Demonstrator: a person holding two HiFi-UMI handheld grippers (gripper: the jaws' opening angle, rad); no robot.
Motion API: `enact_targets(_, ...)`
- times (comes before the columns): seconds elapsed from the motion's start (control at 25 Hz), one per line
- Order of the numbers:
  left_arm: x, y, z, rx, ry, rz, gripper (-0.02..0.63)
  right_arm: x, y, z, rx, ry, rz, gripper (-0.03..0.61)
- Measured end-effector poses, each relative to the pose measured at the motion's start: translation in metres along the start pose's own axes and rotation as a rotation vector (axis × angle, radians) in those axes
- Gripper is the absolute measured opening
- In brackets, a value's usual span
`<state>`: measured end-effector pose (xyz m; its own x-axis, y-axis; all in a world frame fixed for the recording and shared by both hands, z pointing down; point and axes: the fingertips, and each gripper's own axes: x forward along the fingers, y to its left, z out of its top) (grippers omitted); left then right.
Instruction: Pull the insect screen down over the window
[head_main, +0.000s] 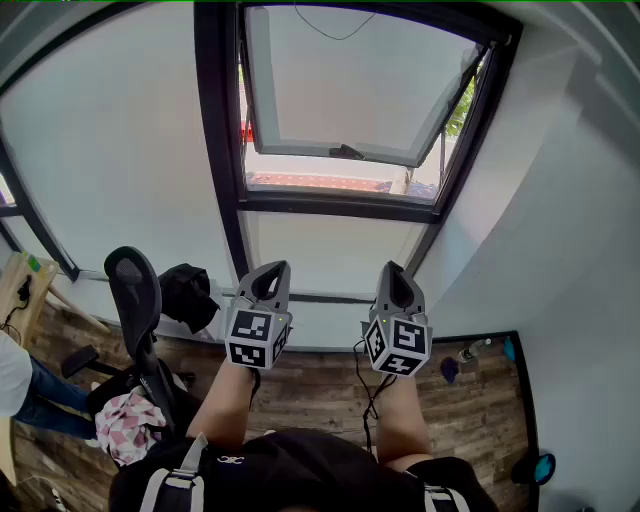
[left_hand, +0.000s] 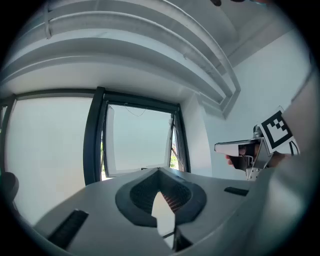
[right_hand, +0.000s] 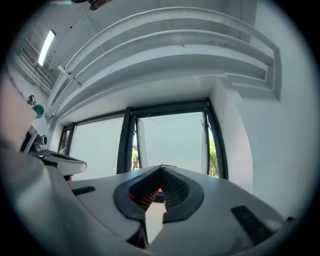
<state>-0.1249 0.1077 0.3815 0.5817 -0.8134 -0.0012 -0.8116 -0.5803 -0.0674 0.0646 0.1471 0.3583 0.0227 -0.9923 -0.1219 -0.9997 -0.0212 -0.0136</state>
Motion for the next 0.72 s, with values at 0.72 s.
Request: enact_targets(0.72,-0.051,0.073,-0.018,-0.002,-0.020,-0.040,0.002,-0.005,0.104,-0.010,-0.043,-0.010,-0.027,0.003)
